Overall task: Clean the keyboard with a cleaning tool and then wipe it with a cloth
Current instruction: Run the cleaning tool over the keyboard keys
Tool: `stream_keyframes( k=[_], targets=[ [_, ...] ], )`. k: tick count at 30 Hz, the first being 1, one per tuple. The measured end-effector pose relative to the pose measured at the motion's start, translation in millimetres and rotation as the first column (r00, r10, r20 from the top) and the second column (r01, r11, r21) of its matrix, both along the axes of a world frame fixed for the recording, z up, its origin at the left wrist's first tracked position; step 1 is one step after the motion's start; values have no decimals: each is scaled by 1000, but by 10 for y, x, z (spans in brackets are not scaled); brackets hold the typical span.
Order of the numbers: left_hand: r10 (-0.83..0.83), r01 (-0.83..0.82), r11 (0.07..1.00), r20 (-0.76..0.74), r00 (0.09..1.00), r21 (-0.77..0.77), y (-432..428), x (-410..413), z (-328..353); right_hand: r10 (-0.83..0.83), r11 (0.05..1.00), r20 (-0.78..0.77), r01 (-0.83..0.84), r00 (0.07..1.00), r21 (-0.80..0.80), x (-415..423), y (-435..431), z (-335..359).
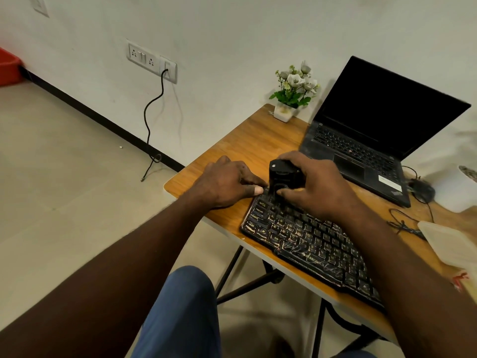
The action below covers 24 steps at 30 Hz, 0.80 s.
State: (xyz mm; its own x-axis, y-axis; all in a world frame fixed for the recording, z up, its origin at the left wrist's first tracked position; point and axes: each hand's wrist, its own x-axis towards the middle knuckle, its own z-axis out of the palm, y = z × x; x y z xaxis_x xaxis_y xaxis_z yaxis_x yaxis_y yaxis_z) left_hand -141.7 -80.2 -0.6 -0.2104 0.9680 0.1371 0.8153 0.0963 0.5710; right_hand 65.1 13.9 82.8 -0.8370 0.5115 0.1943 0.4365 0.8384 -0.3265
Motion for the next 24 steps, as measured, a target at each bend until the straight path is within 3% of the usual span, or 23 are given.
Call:
stream_keyframes(
  k=[2,6,11,16,18,21,24],
  targets=[
    [2,-2,1000,5,1000,-4,0,7,-6,-63,998,-72,64,995,17,17,49,-32],
    [16,-16,1000,24,1000,8,6,4,7,-20,983,-101,1,995,-182,160,54,-37],
    [3,-3,1000,16,1000,0,4,-7,0,-153,988,-139,151,978,-26,170,114,-119],
    [0,0,1000,21,1000,9,12,-11,-7,-20,952,-89,-8,996,-305,367,41,-13],
    [-3,3,1000,22,1000,10,15,-16,-6,-45,969,-85,23,995,-246,365,55,-80],
    [-5,5,1000,20,1000,-1,8,-9,-3,-213,975,-175,198,961,-98,287,132,-191],
    [-10,10,1000,23,1000,0,7,-9,1,-214,974,-262,187,941,-124,217,85,-197]
  ],
)
